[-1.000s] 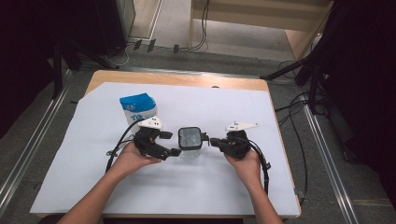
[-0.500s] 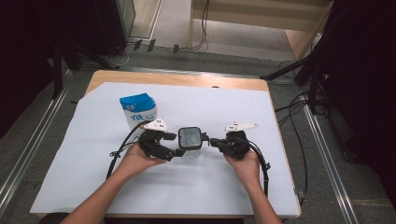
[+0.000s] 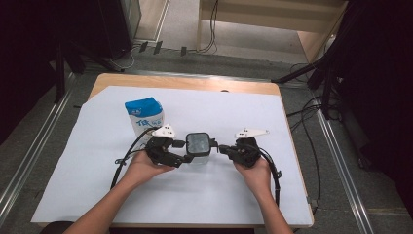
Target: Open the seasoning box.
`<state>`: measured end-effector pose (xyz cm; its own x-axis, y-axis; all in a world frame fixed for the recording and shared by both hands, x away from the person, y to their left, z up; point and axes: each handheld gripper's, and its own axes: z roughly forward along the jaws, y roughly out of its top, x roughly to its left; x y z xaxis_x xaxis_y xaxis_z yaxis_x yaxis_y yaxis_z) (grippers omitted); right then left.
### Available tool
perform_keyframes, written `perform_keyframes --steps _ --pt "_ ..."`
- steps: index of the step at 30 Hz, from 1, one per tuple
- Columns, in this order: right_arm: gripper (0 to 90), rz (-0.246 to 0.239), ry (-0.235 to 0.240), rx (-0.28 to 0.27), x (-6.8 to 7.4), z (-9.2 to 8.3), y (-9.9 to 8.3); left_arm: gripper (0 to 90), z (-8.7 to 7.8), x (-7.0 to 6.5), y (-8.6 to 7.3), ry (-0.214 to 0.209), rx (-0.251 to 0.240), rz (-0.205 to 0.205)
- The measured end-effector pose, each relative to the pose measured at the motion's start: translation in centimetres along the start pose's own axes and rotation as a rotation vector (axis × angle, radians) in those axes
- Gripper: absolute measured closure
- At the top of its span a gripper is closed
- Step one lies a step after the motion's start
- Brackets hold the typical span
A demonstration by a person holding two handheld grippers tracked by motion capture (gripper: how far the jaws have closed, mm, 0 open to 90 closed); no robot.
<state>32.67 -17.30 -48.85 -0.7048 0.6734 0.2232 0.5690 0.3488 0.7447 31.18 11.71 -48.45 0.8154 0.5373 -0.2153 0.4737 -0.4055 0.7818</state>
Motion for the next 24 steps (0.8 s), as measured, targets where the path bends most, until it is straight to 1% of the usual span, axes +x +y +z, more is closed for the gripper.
perform_keyframes --steps 1,2,6,11,13,14,18,19,22,24 --pt "90.0 0.001 0.001 0.001 0.03 0.0 0.0 37.7 -0.1 0.05 0.04 -0.002 0.003 0.0" --pt "90.0 -0.003 -0.001 0.002 0.06 0.03 0.0 39.4 -0.14 0.11 0.02 -0.001 0.0 -0.008" --pt "90.0 -0.002 -0.001 0.003 0.09 0.05 0.02 39.5 -0.19 0.09 0.01 -0.004 0.01 0.005" --pt "90.0 -0.002 0.0 0.002 0.11 0.08 0.04 41.4 -0.31 0.04 0.04 0.004 0.017 0.003" --pt "90.0 -0.001 0.0 0.003 0.17 0.07 0.04 43.1 -0.4 0.09 0.04 -0.003 0.021 0.0" --pt "90.0 -0.002 0.0 0.003 0.18 0.07 0.04 44.6 -0.43 0.04 0.05 0.004 0.023 0.0" --pt "90.0 -0.003 0.002 0.004 0.19 0.07 0.05 45.6 -0.53 0.05 0.07 0.003 0.029 0.008" --pt "90.0 -0.002 0.002 0.005 0.2 0.07 0.06 45.6 -0.59 0.04 0.07 0.0 0.027 0.006" --pt "90.0 -0.003 0.003 0.004 0.2 0.07 0.07 46.1 -0.93 0.01 0.17 -0.007 0.001 0.002" --pt "90.0 -0.003 0.004 0.004 0.2 0.08 0.07 46.6 -0.97 -0.03 0.19 -0.002 0.002 0.004"
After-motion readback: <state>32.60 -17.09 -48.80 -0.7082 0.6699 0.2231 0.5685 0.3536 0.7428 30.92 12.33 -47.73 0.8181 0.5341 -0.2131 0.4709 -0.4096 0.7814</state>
